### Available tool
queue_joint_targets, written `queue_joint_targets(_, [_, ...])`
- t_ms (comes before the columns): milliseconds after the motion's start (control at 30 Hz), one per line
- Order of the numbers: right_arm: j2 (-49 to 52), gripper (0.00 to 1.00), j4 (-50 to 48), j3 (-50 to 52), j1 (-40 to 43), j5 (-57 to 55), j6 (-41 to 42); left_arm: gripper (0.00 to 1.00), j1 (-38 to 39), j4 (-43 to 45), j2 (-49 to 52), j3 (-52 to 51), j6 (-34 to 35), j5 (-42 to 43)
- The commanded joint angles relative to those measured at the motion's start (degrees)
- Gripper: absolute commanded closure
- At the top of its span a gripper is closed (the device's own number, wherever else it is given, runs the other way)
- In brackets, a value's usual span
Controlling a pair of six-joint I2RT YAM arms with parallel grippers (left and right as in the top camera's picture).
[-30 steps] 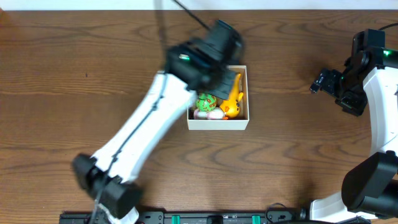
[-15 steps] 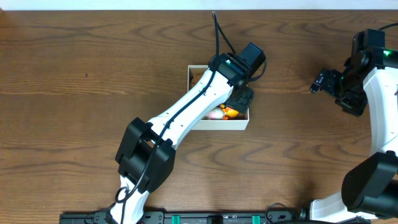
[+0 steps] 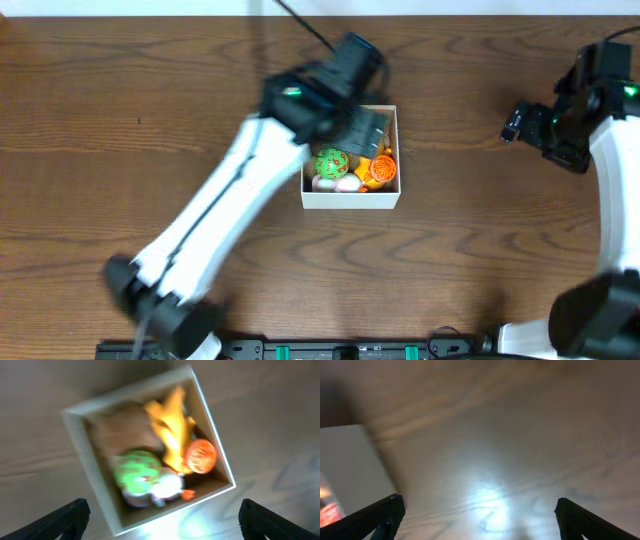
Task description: Pack container
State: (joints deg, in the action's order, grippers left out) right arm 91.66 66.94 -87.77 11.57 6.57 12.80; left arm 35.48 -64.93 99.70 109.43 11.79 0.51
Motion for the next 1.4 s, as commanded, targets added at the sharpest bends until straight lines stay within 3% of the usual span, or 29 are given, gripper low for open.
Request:
queue_joint_targets(0, [-9.92,0.01,-1.53,-0.63,-1.03,9.75,-10.27,0.04,-3.54,-1.81,-9.57,1.88,0.9,-8.83])
queue_joint_targets(333, [-39.06,0.01,-1.49,-0.63,-1.16,16.0,-12.26,0.01,-10.1,-9.6,-35.3,1.86,5.81,-23.04])
queue_joint_targets(633, [-56.78,0.01,-0.7,-0.63,-1.14,15.98,-12.24,0.02,-10.08,-15.5,-44.94,1.86,6.54,-26.56])
queue_joint_targets(833, [-61.46,0.01,-0.63,-0.63,-1.14,15.98,-12.24,0.02,-10.08,-15.63,-45.81,1.86,6.54,-26.56])
queue_joint_targets(1367, [-61.81,0.01,6.45,-0.63,-1.14,15.89,-12.28,0.02,-10.08,-15.63,-45.79,1.86,6.54,-26.56])
